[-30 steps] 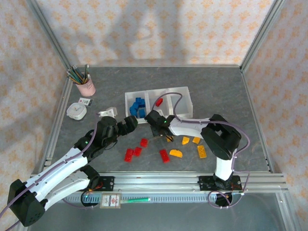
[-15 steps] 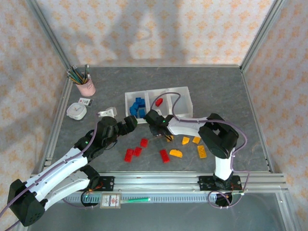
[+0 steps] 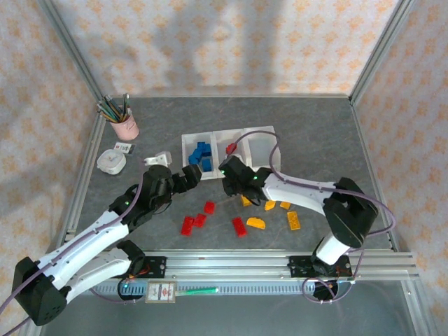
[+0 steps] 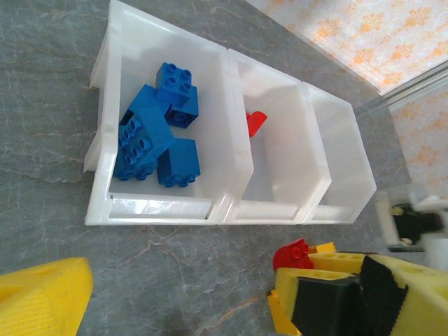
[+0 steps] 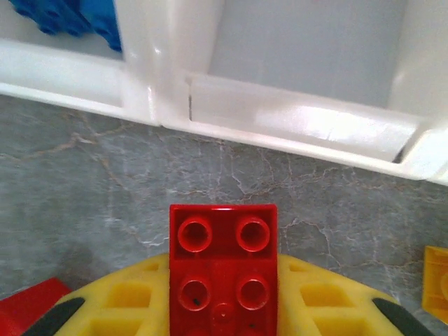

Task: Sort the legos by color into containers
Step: Place the lego in the container.

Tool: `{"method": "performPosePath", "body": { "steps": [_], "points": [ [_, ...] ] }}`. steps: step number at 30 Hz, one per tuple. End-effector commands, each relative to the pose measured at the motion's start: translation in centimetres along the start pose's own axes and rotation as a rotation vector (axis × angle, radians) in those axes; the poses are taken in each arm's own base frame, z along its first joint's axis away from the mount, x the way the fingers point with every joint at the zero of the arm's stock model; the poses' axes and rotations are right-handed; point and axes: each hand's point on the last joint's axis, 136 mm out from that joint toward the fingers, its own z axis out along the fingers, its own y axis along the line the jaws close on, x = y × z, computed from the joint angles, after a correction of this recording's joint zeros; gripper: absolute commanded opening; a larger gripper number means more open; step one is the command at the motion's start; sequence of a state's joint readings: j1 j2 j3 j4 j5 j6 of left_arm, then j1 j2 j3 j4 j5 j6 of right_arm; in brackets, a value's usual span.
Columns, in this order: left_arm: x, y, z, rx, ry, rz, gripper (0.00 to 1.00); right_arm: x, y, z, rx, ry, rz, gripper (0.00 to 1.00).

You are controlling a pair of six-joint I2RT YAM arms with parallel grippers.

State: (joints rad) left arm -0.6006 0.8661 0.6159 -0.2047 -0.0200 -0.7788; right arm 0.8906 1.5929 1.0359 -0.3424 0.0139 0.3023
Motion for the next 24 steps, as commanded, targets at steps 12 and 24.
{"method": "performPosePath", "body": {
  "steps": [12,24],
  "points": [
    [-4.0,-1.5,0.1,-0.028,-0.101,0.065,0.99,-8.7,-3.0,2.3,0.062,-0.088,0.070,0.34],
    [-4.7,-0.9,0.7,-0.043,-0.106,0.056,0.99,-13.3,-5.2,8.2,0.137,-0.063,0.085,0.35]
  ]
}}
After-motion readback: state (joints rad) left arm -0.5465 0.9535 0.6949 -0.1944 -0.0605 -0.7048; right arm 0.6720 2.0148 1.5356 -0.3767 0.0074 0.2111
